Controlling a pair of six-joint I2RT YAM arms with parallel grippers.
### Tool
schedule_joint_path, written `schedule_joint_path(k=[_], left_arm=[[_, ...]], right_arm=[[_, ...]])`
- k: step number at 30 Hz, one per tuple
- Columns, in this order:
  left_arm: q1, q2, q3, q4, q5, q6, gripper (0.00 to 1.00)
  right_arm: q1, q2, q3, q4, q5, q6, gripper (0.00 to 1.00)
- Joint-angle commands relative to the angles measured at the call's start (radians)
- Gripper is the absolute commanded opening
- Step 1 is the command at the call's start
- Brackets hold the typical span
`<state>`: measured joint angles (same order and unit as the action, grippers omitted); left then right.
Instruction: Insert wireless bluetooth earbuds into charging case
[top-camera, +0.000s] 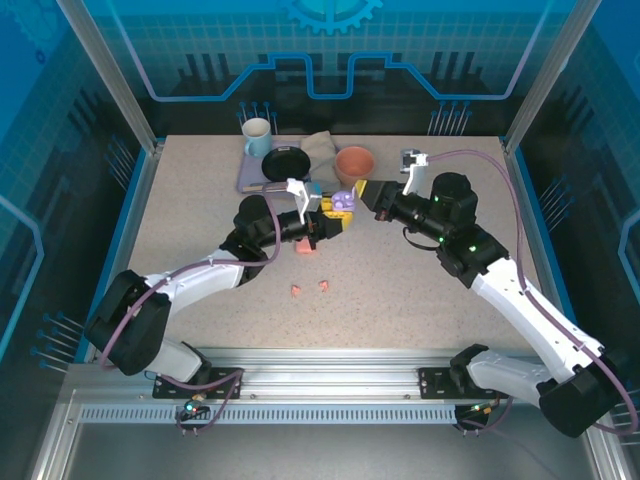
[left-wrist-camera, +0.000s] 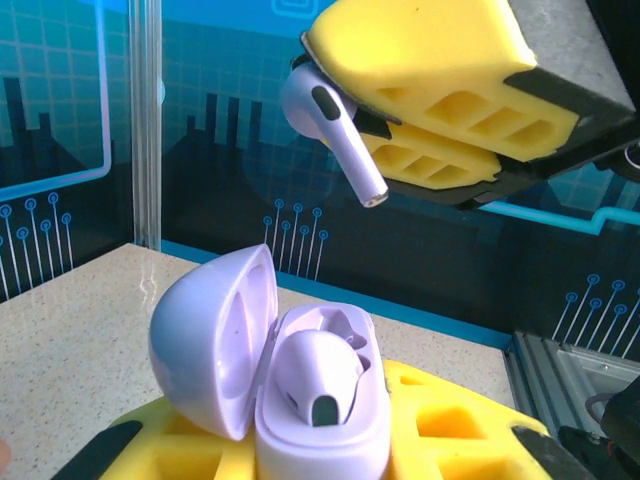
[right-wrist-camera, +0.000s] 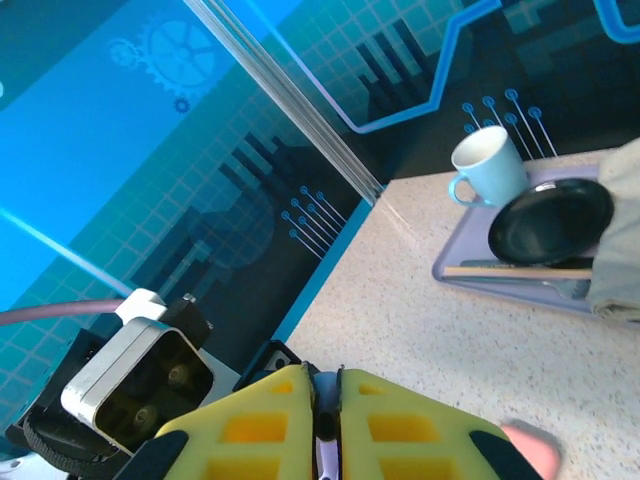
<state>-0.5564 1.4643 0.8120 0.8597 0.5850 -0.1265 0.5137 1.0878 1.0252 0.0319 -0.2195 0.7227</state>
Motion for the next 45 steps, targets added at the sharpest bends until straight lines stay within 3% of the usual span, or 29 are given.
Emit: schedule_joint_path(k=[1,16,39,43,45], left_arm=[[0.004,0.017,0.043,0.03,0.034,-0.017,0.0],[0.013,0.014,0.06,0.024,0.047,-0.032,0.0],[0.016,-0.003,0.06,0.006,0.047,-0.02,0.0],[0.015,0.004,0.057,-0.012,0.033,-0.016,0.0],[0.015,-0.002,0.039,-0.007,0.019,-0.01,0.0]], right_arm=[[0.026,0.006,-0.021,0.084,-0.006,-0.049,0.11],[0.054,0.004,-0.04,0.068,0.061,-0.107,0.1],[0.01,-0.021,-0.071,0.02,0.084,-0.11,0.09],[-0.016,-0.001,-0.058,-0.065,0.118,-0.088,0.09],[-0.027,0.004,-0.058,-0.168,0.177,-0.06,0.15]])
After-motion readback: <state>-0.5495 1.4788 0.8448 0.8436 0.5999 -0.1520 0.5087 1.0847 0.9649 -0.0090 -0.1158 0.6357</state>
